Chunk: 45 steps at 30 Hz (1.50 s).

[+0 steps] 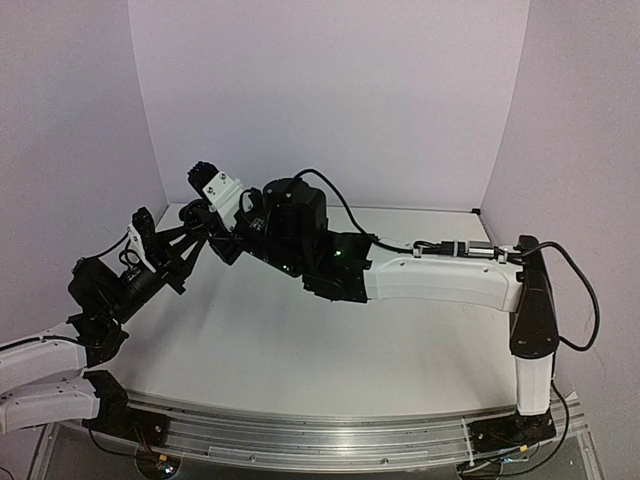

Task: Insert the wireless bluetooth earbuds into the charging case
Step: Insert the right earbud into the right side groove of the charging case.

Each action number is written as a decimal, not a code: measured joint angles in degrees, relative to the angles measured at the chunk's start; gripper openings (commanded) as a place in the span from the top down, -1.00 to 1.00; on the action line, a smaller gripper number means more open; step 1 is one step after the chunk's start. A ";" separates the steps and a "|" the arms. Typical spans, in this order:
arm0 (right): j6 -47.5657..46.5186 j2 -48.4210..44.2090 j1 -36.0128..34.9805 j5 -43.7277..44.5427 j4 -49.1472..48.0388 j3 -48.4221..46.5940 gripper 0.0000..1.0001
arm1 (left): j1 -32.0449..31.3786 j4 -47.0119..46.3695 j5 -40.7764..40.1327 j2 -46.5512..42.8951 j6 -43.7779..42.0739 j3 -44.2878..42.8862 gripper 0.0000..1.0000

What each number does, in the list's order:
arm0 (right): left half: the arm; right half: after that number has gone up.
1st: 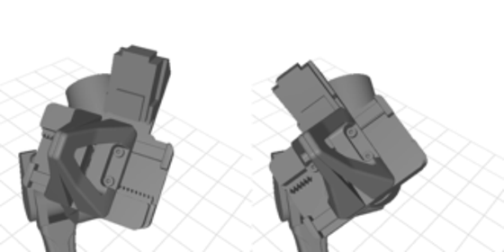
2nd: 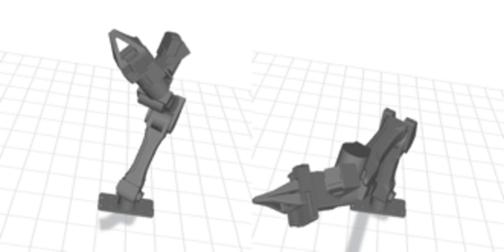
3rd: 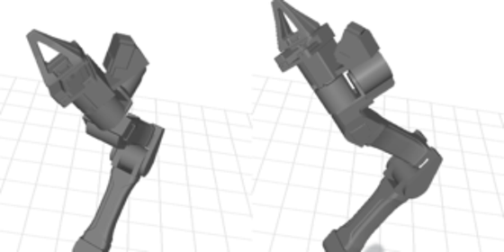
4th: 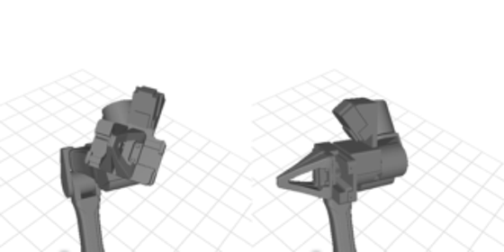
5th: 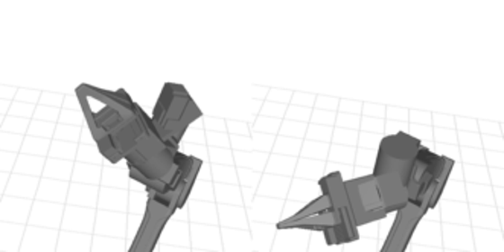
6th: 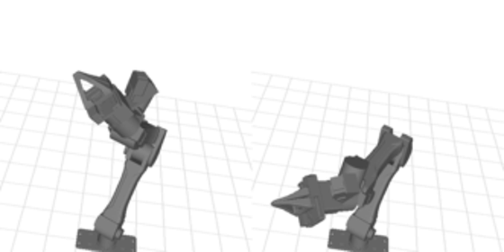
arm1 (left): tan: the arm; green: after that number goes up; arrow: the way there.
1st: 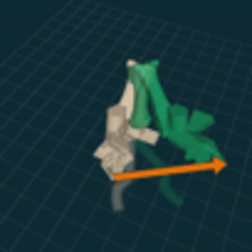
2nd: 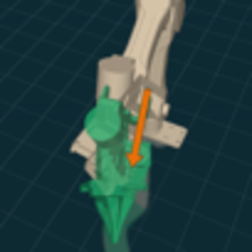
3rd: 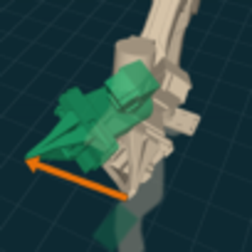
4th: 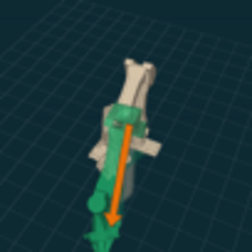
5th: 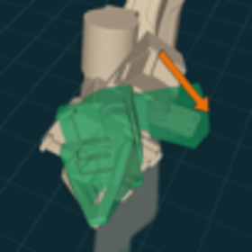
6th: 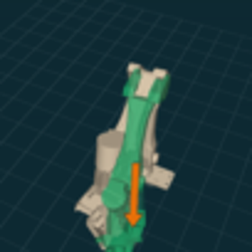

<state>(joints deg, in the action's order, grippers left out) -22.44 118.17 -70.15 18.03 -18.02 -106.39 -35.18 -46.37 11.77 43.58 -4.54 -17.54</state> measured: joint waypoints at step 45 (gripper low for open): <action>11.90 1.96 0.95 -9.04 6.12 -9.59 -0.29 | -0.07 -1.10 0.26 -0.55 7.39 -1.25 1.00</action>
<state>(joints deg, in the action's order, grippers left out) -10.54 120.13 -69.20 8.99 -11.90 -115.98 -35.24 -47.47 12.03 43.03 2.86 -18.79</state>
